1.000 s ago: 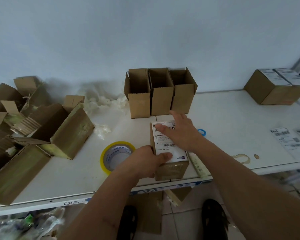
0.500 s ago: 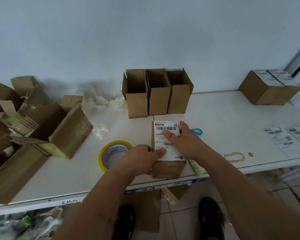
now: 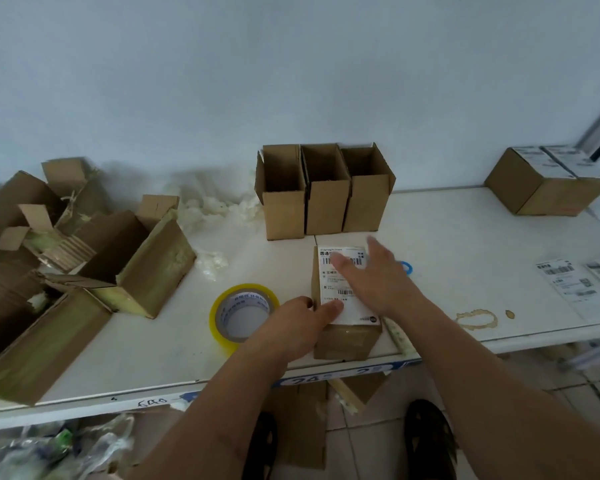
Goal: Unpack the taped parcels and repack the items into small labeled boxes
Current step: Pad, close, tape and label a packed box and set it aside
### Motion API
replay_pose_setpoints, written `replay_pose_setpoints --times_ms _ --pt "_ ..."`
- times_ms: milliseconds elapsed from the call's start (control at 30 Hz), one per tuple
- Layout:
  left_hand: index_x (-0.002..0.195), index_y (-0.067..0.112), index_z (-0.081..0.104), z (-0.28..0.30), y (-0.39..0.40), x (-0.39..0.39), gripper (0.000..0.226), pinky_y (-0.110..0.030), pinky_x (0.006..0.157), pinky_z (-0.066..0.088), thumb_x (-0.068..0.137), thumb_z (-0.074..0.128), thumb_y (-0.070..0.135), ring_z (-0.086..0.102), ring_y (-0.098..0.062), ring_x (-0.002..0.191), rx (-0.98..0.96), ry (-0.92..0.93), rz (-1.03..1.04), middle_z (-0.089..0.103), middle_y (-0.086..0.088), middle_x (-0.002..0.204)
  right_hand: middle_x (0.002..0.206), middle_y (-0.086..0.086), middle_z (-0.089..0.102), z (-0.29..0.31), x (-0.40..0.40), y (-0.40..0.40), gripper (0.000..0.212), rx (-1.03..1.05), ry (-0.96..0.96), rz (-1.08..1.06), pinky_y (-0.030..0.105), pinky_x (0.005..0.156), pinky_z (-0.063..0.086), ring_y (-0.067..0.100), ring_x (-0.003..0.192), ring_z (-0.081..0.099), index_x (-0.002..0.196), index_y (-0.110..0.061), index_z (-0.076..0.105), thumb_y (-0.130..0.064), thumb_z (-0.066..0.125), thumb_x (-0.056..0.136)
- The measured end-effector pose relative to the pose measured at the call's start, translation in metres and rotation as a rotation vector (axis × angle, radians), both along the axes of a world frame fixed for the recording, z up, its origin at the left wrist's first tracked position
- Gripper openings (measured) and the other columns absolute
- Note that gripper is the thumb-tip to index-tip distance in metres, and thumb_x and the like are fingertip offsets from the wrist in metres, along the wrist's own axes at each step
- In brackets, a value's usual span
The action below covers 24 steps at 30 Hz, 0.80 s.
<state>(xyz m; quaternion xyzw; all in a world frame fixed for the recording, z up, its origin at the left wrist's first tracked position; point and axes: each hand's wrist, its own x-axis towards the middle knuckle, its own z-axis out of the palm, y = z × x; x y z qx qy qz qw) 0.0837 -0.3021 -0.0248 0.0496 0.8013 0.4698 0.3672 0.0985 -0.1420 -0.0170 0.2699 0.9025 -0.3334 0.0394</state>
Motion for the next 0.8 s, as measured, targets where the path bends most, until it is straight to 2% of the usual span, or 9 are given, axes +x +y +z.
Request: replay_pose_setpoints --times_ms 67,133,233,400,533,600,700,733,800 --pt "0.116 0.025 0.056 -0.001 0.001 0.000 0.053 -0.042 0.096 0.053 0.084 0.060 0.067 0.064 -0.019 0.104 -0.020 0.002 -0.032 0.066 0.003 0.109 0.163 0.001 0.013 0.012 -0.017 -0.011 0.081 0.318 0.047 0.164 0.055 0.117 0.018 0.028 0.149 0.013 0.154 -0.029 0.014 -0.075 0.026 0.089" --pt "0.106 0.027 0.054 0.001 0.000 0.001 0.060 -0.042 0.097 0.052 0.070 0.067 0.073 0.064 -0.018 0.105 -0.028 -0.026 -0.072 0.066 0.006 0.107 0.164 0.001 0.006 0.017 -0.033 -0.020 0.076 0.455 0.008 0.318 0.054 0.118 0.007 0.026 0.151 0.000 0.154 -0.030 0.021 -0.073 0.015 0.092" --pt "0.117 0.025 0.062 -0.004 -0.002 -0.002 0.091 -0.041 0.097 0.053 0.044 0.070 0.078 0.067 -0.015 0.101 -0.009 -0.062 -0.130 0.071 0.008 0.109 0.163 0.004 0.013 0.003 -0.043 -0.026 0.076 0.508 -0.070 0.387 0.054 0.118 0.006 0.028 0.150 0.002 0.151 -0.030 0.031 -0.070 0.003 0.092" --pt "0.112 0.026 0.064 -0.013 0.001 -0.008 0.074 -0.041 0.095 0.054 0.053 0.074 0.070 0.069 -0.017 0.098 0.017 -0.095 -0.109 0.073 0.006 0.106 0.159 0.006 0.027 -0.005 -0.043 -0.024 0.078 0.556 -0.046 0.370 0.054 0.117 0.015 0.028 0.147 0.017 0.149 -0.026 0.035 -0.069 0.002 0.093" --pt "0.095 0.033 0.056 -0.012 0.001 -0.004 0.044 -0.041 0.093 0.056 0.069 0.078 0.061 0.070 -0.018 0.098 0.075 -0.148 -0.068 0.071 0.004 0.108 0.159 0.003 0.026 0.007 -0.032 -0.016 0.071 0.308 0.156 0.258 0.048 0.118 0.016 0.023 0.146 0.019 0.151 -0.024 0.028 -0.067 0.019 0.095" --pt "0.101 0.032 0.056 -0.012 0.000 -0.002 0.037 -0.039 0.091 0.057 0.078 0.075 0.055 0.069 -0.018 0.099 0.093 -0.163 -0.045 0.070 0.003 0.109 0.156 0.001 0.031 0.004 -0.013 -0.011 0.068 0.151 0.235 0.058 0.047 0.116 0.028 0.022 0.142 0.030 0.149 -0.025 0.028 -0.064 0.033 0.095" --pt "0.119 0.027 0.058 -0.011 -0.001 0.003 0.048 -0.038 0.089 0.058 0.082 0.070 0.056 0.067 -0.018 0.100 0.110 -0.166 -0.044 0.069 0.003 0.111 0.132 0.002 0.057 -0.006 0.029 -0.008 0.049 -0.230 0.145 -0.148 0.038 0.088 0.057 0.014 0.106 0.062 0.131 -0.027 0.043 -0.058 0.047 0.094" --pt "0.121 0.026 0.058 -0.011 -0.001 0.004 0.050 -0.038 0.088 0.058 0.083 0.069 0.057 0.068 -0.018 0.100 0.119 -0.165 -0.042 0.070 0.003 0.111 0.122 0.000 0.062 -0.009 0.042 -0.010 0.039 -0.342 0.087 -0.172 0.035 0.083 0.058 0.012 0.097 0.064 0.122 -0.028 0.047 -0.055 0.049 0.094" --pt "0.123 0.025 0.059 -0.011 0.000 0.007 0.050 -0.038 0.088 0.059 0.084 0.068 0.055 0.069 -0.018 0.099 0.140 -0.160 -0.023 0.071 0.003 0.111 0.117 -0.002 0.063 -0.018 0.056 -0.013 0.037 -0.473 0.021 -0.212 0.038 0.090 0.054 0.016 0.101 0.063 0.121 -0.029 0.050 -0.055 0.048 0.095"
